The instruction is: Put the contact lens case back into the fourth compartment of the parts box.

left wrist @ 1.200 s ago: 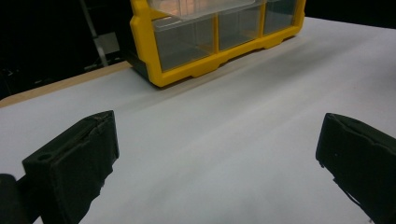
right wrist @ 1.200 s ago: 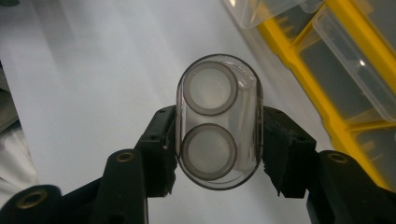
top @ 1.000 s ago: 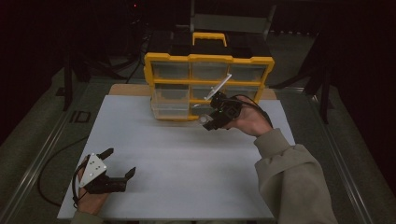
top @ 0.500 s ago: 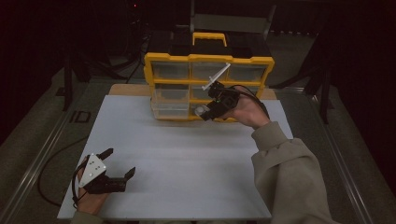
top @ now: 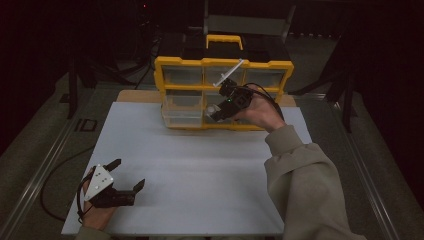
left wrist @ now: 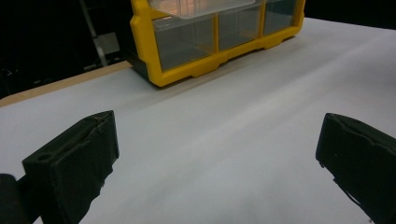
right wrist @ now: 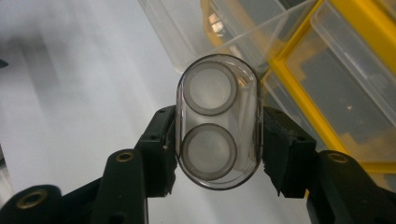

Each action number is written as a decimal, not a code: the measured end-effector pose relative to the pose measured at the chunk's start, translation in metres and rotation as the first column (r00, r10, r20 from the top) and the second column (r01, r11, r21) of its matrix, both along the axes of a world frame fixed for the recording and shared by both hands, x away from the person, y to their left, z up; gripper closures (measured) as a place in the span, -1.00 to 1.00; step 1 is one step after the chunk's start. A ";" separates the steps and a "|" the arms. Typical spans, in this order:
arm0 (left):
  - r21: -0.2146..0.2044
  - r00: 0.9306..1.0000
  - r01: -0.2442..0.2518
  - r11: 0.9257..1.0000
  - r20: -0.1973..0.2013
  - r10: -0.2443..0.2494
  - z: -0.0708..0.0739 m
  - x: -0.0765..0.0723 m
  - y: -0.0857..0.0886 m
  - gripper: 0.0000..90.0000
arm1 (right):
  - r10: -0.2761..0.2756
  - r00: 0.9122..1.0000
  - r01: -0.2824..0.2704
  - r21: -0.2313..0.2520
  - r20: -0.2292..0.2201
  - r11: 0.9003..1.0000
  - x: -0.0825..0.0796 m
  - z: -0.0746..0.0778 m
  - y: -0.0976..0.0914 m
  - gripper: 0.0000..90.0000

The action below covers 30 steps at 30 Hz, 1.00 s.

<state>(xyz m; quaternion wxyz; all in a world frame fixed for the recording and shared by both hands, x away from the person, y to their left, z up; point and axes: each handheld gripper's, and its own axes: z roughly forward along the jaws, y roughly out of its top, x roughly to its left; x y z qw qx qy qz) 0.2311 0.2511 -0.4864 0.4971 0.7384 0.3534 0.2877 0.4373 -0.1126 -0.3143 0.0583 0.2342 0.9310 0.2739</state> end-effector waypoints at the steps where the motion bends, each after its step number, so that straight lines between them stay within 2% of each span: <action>1: 0.000 1.000 0.000 1.000 0.000 0.000 0.000 0.000 0.000 -1.00 | 0.000 1.000 0.000 0.000 0.000 1.000 0.000 0.000 0.000 0.08; 14: 0.002 1.000 0.002 1.000 -0.001 -0.002 0.000 0.000 0.000 -1.00 | -0.015 1.000 0.014 0.017 0.012 1.000 0.007 0.007 0.006 0.08; 21: -0.002 1.000 0.002 1.000 0.000 -0.002 0.000 0.000 0.000 -1.00 | -0.019 1.000 0.018 0.023 0.025 1.000 0.010 0.015 0.016 0.08; 30: -0.001 1.000 0.003 1.000 0.000 -0.003 0.000 0.000 0.000 -1.00 | -0.013 0.999 0.012 0.024 0.031 1.000 0.013 0.018 0.026 0.08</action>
